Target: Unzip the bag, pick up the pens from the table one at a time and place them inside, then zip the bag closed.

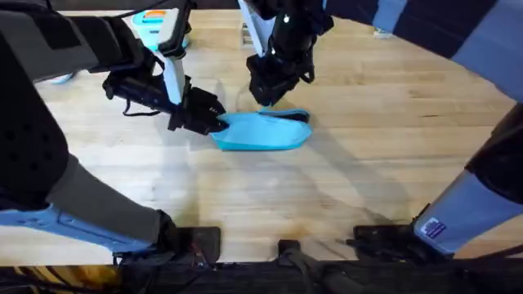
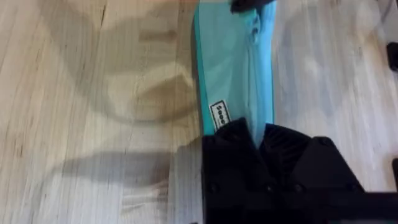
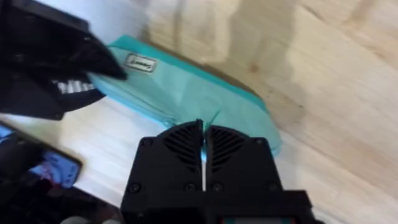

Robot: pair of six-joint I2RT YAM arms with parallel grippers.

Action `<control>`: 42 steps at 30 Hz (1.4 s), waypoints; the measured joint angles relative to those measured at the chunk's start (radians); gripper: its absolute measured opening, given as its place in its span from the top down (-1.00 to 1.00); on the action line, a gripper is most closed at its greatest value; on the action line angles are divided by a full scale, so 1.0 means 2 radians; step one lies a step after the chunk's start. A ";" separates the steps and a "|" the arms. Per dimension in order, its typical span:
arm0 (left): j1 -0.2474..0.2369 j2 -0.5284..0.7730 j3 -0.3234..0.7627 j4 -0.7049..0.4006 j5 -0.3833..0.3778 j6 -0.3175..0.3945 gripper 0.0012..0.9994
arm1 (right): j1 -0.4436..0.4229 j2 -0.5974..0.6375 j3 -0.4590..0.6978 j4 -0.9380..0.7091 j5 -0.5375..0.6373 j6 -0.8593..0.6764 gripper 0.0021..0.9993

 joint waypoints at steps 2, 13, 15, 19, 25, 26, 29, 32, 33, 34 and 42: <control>-0.002 0.000 0.000 -0.001 0.003 0.000 0.91 | 0.001 0.000 0.000 -0.002 0.017 -0.001 0.94; -0.009 0.000 0.000 -0.007 0.017 -0.002 0.92 | -0.014 0.000 0.000 -0.032 0.052 -0.002 0.94; -0.009 0.000 0.000 -0.007 0.020 -0.002 0.92 | -0.026 0.000 0.000 -0.040 0.051 -0.002 0.94; -0.012 0.000 0.000 -0.007 0.031 -0.002 0.92 | -0.046 0.000 0.000 -0.047 0.047 0.000 0.94; -0.015 0.000 0.000 -0.007 0.037 -0.002 0.92 | -0.064 -0.004 -0.026 -0.042 0.036 0.003 0.94; -0.016 0.000 0.000 -0.007 0.037 -0.002 0.92 | -0.068 -0.005 -0.036 -0.038 0.036 0.005 0.94; -0.013 0.000 -0.001 -0.009 0.022 -0.004 0.92 | -0.091 -0.007 -0.059 -0.055 0.073 0.011 0.94; -0.011 0.000 -0.001 -0.010 0.019 -0.007 0.92 | -0.127 -0.007 -0.069 -0.055 0.088 0.019 0.94; -0.011 0.000 -0.001 -0.011 0.021 -0.008 0.92 | -0.134 -0.008 -0.070 -0.053 0.087 0.021 0.94; -0.012 0.000 -0.001 -0.011 0.023 -0.009 0.92 | -0.138 -0.009 -0.070 -0.050 0.085 0.021 0.94; -0.014 0.000 -0.002 -0.010 0.027 -0.011 0.92 | -0.165 -0.031 -0.077 -0.025 0.048 0.028 0.94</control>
